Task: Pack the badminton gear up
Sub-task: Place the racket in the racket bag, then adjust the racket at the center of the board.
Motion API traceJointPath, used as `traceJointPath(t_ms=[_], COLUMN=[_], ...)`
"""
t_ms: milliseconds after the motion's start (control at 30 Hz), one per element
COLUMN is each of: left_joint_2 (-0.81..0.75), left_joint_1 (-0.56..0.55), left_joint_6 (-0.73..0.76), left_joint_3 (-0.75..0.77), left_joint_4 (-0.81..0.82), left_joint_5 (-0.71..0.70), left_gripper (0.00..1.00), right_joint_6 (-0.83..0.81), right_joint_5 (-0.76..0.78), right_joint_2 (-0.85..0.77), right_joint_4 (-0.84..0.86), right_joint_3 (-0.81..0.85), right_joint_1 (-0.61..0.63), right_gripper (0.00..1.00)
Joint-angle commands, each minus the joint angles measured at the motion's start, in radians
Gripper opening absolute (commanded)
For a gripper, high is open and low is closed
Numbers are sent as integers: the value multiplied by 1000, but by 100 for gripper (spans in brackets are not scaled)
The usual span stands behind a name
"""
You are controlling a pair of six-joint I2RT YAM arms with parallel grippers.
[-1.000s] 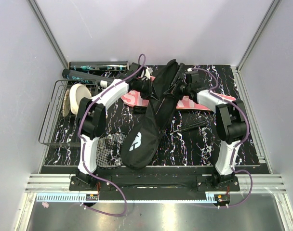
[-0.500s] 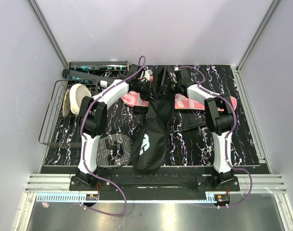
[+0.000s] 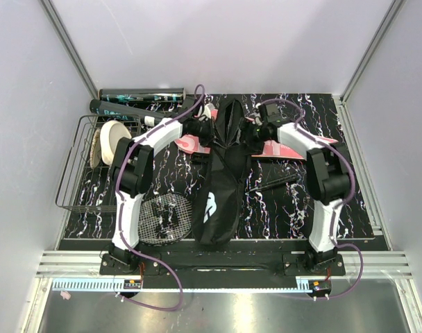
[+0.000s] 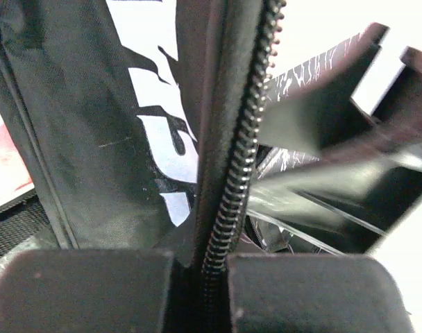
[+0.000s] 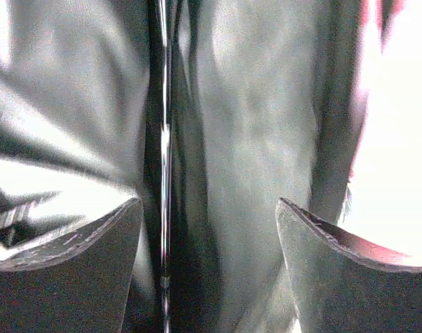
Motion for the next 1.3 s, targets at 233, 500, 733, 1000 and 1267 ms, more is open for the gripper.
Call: traceJointPath(t_ms=[233, 500, 733, 1000, 1267], left_joint_2=[-83, -112, -141, -146, -126], left_joint_1=[26, 25, 23, 22, 20], left_joint_6=[21, 29, 32, 41, 50], left_joint_3=[29, 39, 41, 41, 76], left_joint_4=[55, 40, 29, 20, 0], left_joint_5=[-2, 6, 2, 12, 12], left_gripper=[0, 0, 0, 0, 0], right_joint_6=[206, 569, 760, 859, 889], right_joint_5=[-28, 126, 363, 431, 521], right_joint_2=[-654, -710, -627, -461, -449], right_joint_4=[54, 27, -131, -173, -165], right_joint_3=[-545, -752, -682, -610, -631], right_joint_1=[-167, -115, -40, -8, -5], right_gripper=[100, 80, 79, 64, 42])
